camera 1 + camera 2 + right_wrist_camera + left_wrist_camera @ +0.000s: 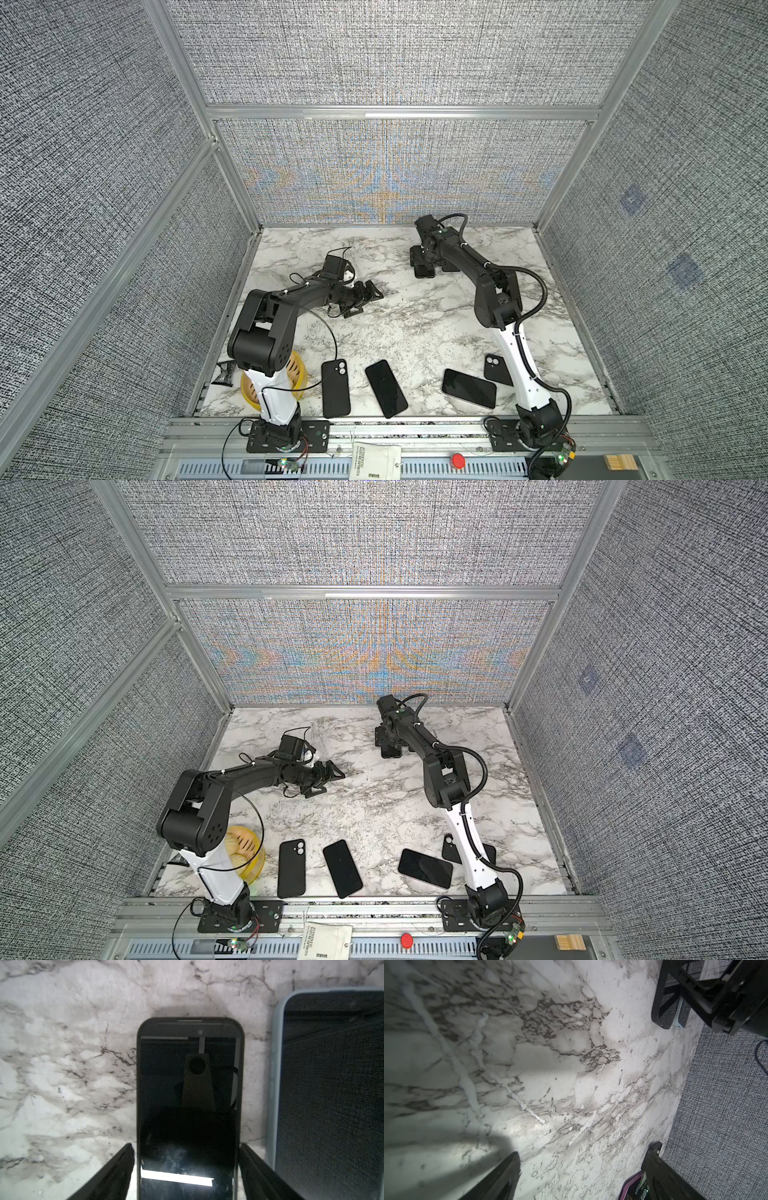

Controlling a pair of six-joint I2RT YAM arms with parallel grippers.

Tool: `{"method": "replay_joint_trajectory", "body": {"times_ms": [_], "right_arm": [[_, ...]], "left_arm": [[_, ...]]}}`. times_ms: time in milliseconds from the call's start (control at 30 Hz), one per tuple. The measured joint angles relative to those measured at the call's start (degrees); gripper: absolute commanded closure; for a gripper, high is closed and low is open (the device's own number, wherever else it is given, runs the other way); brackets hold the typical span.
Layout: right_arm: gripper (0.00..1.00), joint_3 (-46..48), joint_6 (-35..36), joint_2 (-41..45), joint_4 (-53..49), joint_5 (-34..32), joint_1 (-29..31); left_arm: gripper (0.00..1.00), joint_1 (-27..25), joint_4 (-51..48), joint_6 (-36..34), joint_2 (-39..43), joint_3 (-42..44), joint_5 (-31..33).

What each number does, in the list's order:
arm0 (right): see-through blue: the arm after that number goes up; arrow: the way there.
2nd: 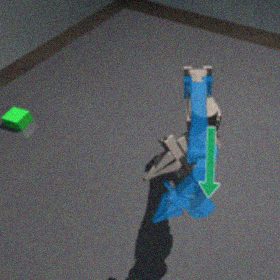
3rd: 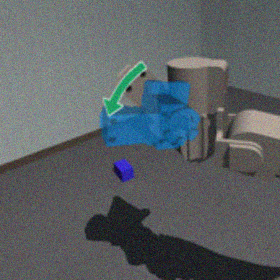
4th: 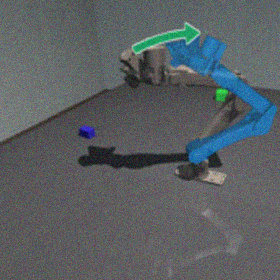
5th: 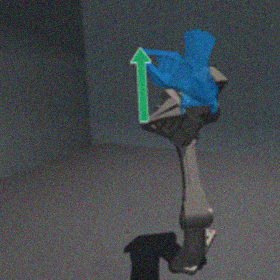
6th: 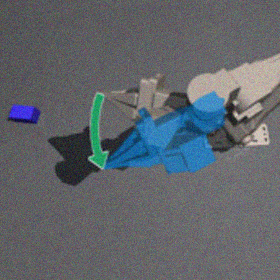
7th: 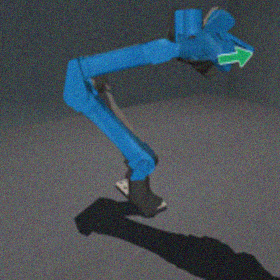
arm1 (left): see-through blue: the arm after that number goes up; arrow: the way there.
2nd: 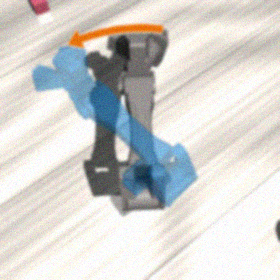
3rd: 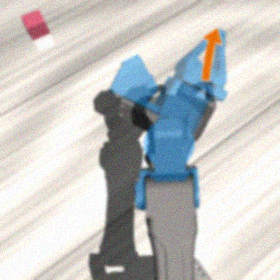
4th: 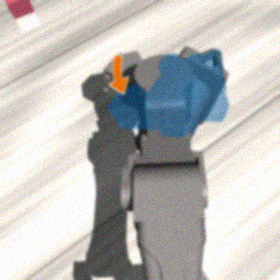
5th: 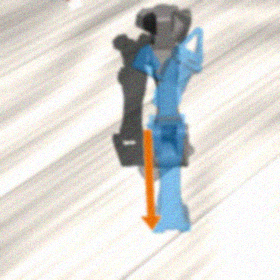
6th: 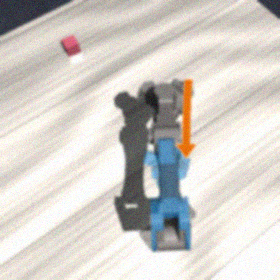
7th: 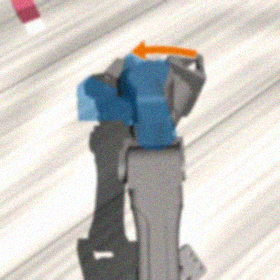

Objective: Put the phone into the phone case
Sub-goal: 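Lower the cased phone beside the light blue phone and open the right gripper, then move the right gripper to the empty black phone case and grasp it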

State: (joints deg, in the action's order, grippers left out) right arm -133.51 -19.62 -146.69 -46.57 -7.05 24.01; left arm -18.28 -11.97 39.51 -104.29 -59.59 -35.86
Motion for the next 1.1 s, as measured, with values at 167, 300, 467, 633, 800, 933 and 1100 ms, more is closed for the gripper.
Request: {"method": "replay_joint_trajectory", "body": {"times_ms": [167, 300, 467, 633, 800, 933, 1100], "right_arm": [[0.18, -0.3, 0.0, 0.3, 0.2, -0.2, 0.1], [0.18, 0.1, 0.0, 1.2, 0.0, -0.2, 0.6], [0.19, 3.9, 0.5, 6.8, 0.4, -0.3, 1.2], [0.19, 14.7, 0.6, 16.6, 2.2, -0.4, 1.5], [0.19, 32.0, -0.1, 30.2, 4.6, -1.1, 2.7], [0.20, 46.9, -1.1, 42.1, 6.5, -2.4, 3.0], [0.20, 62.0, -3.1, 54.9, 6.5, -3.8, 3.0]], "left_arm": [[0.05, 0.0, 0.0, -0.1, 1.1, 0.7, 0.2], [0.05, 0.0, 0.0, -0.3, 2.2, 1.6, 0.4], [0.05, 0.0, -0.2, -0.3, 3.2, 1.9, 0.5], [0.05, -0.7, -0.2, -0.3, 4.5, 2.2, 0.3], [0.04, -2.6, -0.1, -0.5, 6.6, 3.5, -0.1], [0.05, -4.3, -0.1, -0.6, 7.5, 4.3, -0.3], [0.05, -7.1, 0.1, -0.9, 7.8, 4.8, -0.6]]}}
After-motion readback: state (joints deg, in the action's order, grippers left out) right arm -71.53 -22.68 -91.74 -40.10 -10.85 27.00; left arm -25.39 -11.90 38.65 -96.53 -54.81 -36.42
